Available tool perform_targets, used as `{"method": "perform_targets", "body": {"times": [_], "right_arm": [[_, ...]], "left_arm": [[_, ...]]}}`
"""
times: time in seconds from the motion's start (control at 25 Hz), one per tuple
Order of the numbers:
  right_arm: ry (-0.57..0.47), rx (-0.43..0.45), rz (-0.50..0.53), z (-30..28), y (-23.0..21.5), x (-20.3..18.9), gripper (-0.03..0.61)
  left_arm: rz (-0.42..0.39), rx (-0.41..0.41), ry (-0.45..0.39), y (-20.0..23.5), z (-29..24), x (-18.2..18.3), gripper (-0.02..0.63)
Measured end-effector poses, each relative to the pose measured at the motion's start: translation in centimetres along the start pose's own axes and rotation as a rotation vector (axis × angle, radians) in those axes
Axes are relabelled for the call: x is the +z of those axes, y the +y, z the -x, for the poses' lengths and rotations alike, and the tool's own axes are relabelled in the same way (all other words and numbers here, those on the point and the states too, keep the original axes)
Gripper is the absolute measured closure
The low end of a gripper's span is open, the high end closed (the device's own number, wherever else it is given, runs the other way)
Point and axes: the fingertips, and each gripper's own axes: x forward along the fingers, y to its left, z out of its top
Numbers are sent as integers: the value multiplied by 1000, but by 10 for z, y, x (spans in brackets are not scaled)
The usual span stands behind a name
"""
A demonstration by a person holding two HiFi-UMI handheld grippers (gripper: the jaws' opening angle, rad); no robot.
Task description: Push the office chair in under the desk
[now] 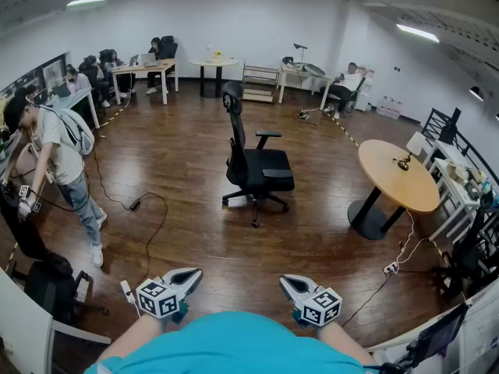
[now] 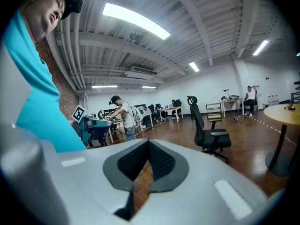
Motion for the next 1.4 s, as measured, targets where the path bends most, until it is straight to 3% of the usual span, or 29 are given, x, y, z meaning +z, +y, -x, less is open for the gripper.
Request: {"method": "perform_targets", "body": {"times": [0.32, 0.56, 0.76, 1.08, 1.2, 1.4], "right_arm": [[-1, 3, -3, 29, -43, -6, 578], [17, 3, -19, 14, -78, -24, 578], [16, -7, -32, -33, -100, -31, 578], [18, -64, -10, -130, -161, -7, 578], [14, -101, -19, -155, -190, 6, 578], [49, -128, -28, -229, -221, 8, 578]], "left_arm": [[15, -1, 8, -25, -48, -11, 508], [21, 0, 36, -7, -77, -26, 508], [40, -2, 35, 47, -91, -27, 508], [39, -87, 39, 153, -155, -8, 508], [17, -130, 41, 184, -184, 8, 508], [28, -158, 31, 273, -219, 32, 508]]}}
